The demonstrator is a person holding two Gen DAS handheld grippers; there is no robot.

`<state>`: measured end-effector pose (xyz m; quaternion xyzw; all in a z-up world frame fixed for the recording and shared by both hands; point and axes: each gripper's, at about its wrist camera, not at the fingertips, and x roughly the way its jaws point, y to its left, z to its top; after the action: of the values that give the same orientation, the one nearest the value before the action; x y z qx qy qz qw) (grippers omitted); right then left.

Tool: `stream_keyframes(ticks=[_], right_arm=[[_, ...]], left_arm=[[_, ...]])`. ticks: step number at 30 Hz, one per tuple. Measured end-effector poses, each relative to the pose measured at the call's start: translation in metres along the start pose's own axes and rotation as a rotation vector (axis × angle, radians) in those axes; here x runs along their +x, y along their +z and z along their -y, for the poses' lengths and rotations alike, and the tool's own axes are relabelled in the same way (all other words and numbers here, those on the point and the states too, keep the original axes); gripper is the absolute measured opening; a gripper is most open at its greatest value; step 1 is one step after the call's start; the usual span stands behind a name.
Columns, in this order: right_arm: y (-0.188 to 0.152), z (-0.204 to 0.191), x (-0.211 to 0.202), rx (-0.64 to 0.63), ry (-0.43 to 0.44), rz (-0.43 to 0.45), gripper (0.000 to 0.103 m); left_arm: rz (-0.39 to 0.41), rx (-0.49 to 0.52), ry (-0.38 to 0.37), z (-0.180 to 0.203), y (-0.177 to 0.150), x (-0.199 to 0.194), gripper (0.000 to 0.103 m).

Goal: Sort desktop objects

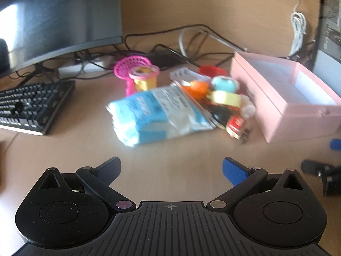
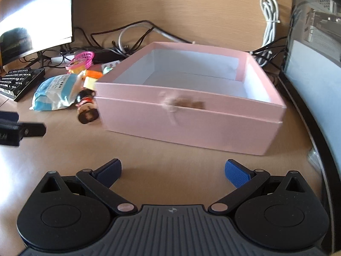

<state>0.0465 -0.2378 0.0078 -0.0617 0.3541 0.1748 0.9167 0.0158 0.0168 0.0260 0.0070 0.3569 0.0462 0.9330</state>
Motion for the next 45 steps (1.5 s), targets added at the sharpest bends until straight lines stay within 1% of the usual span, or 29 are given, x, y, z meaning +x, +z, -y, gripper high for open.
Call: stream_keyframes(ticks=[2,5,8,10,11,12,14,17,21,23,24,25,26,27,28,30,32,35,38,40,41,42,43,44,45], right_arm=[[0.003,-0.007,0.001,0.037,-0.035,-0.029,0.103],[0.001,-0.013,0.001,0.074,-0.084,-0.036,0.103],[0.003,-0.013,0.001,0.086,-0.094,-0.059,0.103],[0.008,-0.012,0.003,0.086,-0.094,-0.091,0.103],[0.011,-0.012,0.003,0.086,-0.085,-0.112,0.103],[0.014,-0.014,0.004,0.084,-0.057,-0.127,0.103],[0.017,-0.022,-0.001,0.094,0.015,-0.099,0.103],[0.028,-0.046,0.003,0.054,0.083,-0.069,0.103],[0.051,-0.084,0.029,-0.042,0.131,-0.033,0.103],[0.059,-0.104,0.042,-0.115,0.128,-0.014,0.093],[0.062,-0.115,0.05,-0.159,0.114,-0.012,0.083],[0.066,-0.122,0.057,-0.19,0.1,-0.01,0.077],[0.069,-0.129,0.062,-0.211,0.087,-0.003,0.075],[0.072,-0.133,0.067,-0.219,0.077,-0.001,0.071],[0.075,-0.135,0.071,-0.216,0.078,-0.006,0.055],[0.077,-0.132,0.071,-0.189,0.08,-0.041,0.034],[0.076,-0.126,0.062,-0.156,0.106,-0.07,0.034],[0.063,-0.112,0.042,-0.116,0.09,-0.101,0.034],[0.045,-0.091,0.023,-0.045,0.073,-0.145,0.034],[0.035,-0.081,0.012,-0.015,0.059,-0.162,0.034],[0.031,-0.076,0.007,0.004,0.055,-0.165,0.035],[0.029,-0.071,0.001,0.024,0.049,-0.16,0.04],[0.027,-0.067,-0.006,0.039,0.04,-0.15,0.049],[0.027,-0.064,-0.012,0.051,0.029,-0.136,0.054],[0.026,-0.06,-0.019,0.063,0.021,-0.118,0.063]], left_arm=[[0.005,-0.004,0.019,-0.007,0.005,-0.001,0.103],[0.008,-0.015,0.03,-0.022,0.01,-0.009,0.103],[0.0,-0.036,0.034,-0.041,0.012,-0.018,0.103],[-0.004,-0.059,0.028,-0.055,0.011,-0.025,0.103],[-0.006,-0.072,0.027,-0.064,0.01,-0.03,0.103],[-0.007,-0.081,0.026,-0.071,0.009,-0.034,0.103],[-0.008,-0.1,0.025,-0.084,0.007,-0.04,0.103],[-0.021,-0.137,0.02,-0.102,0.003,-0.045,0.103],[-0.03,-0.163,0.012,-0.118,-0.001,-0.047,0.103],[-0.028,-0.171,0.009,-0.124,-0.002,-0.047,0.103],[-0.026,-0.176,0.005,-0.126,-0.002,-0.048,0.103],[-0.026,-0.181,-0.002,-0.129,-0.002,-0.048,0.103],[-0.025,-0.181,-0.014,-0.13,-0.001,-0.047,0.103],[-0.022,-0.177,-0.025,-0.131,0.0,-0.046,0.103],[-0.018,-0.168,-0.041,-0.131,0.001,-0.046,0.103],[-0.005,-0.14,-0.081,-0.128,0.009,-0.043,0.103],[0.022,-0.081,-0.127,-0.12,0.019,-0.039,0.103],[0.067,0.063,-0.171,-0.097,0.035,-0.027,0.103],[0.104,0.234,-0.188,-0.071,0.048,-0.006,0.103],[0.104,0.332,-0.191,-0.059,0.056,0.012,0.103],[0.099,0.364,-0.186,-0.053,0.061,0.022,0.103],[0.09,0.38,-0.184,-0.049,0.066,0.032,0.103],[0.075,0.388,-0.186,-0.045,0.069,0.042,0.103],[0.052,0.389,-0.192,-0.041,0.072,0.051,0.103],[0.028,0.377,-0.212,-0.043,0.071,0.055,0.103]])
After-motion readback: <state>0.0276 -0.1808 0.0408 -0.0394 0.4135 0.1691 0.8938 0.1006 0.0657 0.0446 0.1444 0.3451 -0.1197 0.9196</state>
